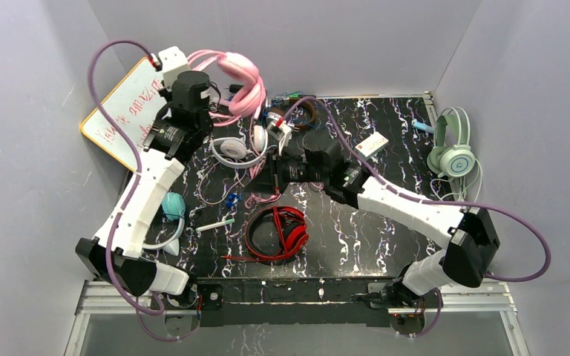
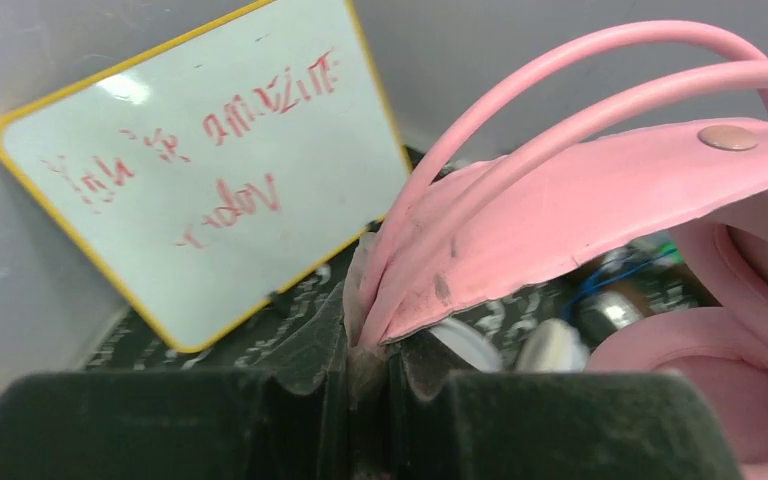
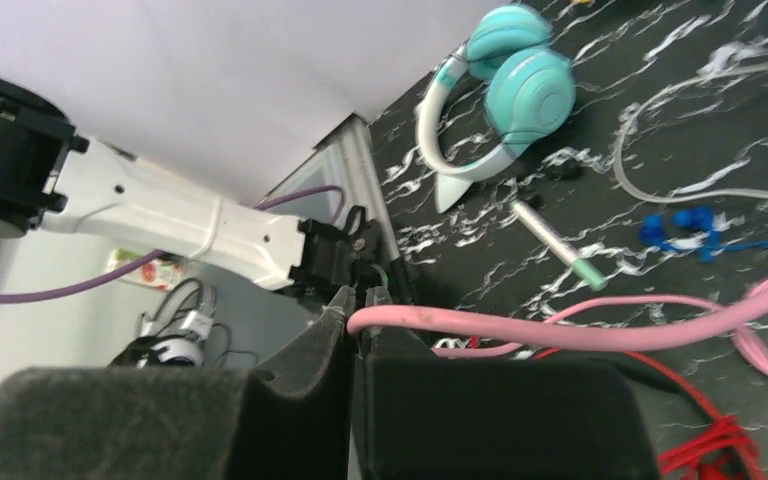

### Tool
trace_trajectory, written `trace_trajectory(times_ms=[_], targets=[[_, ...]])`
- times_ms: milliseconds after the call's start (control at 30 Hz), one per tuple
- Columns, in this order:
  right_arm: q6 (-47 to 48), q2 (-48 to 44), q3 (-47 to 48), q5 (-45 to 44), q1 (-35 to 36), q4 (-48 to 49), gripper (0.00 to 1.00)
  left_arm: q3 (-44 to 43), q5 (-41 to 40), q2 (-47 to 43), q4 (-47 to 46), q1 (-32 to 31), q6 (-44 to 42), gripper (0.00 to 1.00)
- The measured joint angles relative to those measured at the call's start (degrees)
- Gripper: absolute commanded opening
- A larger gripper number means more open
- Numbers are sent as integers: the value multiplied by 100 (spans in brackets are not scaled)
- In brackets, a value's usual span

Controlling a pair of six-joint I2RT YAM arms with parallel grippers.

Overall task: Wrap the headphones
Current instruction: Untie the headphones cable from the headphones.

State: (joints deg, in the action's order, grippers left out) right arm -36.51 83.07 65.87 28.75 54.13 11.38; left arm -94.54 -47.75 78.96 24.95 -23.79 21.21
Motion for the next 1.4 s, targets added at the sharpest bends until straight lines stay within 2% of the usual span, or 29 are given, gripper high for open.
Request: trace_trajectory(times_ms=[133,233,367,500,700,833,1000,1233,1400], targets=[[557,13,988,-393,0,-1204,1,374,-227,70,20,2,-935,0],[953,175,1961,-667,0,-2096,1,682,-249,68,83,0,-1285,0],[1307,505,2927,-876,0,-2870,1,1023,-197,59,275,0,-1091,0],[1480,588,3018,-1043,-2,-3381,1,772,162,127,1014,24,-529,0],[1572,525,2448,-1062,-9,-3554,1,-802,1220,863,2006,409,647,0],[1563,483,2063,-1073,-9,-3683,1,-1084,2297,1032,2208,793,1475,0],[1506,369,1478,-1198,-9,-3578,1,-708,3696,942,2039,1091,2358,0],[1075,-439,-586,-1364,-11,-2253,1,629,5796,570,1080,1163,3978,0],[758,-538,-1281,-1248,-11,-1095,1,883,6422,516,483,1158,4835,0]])
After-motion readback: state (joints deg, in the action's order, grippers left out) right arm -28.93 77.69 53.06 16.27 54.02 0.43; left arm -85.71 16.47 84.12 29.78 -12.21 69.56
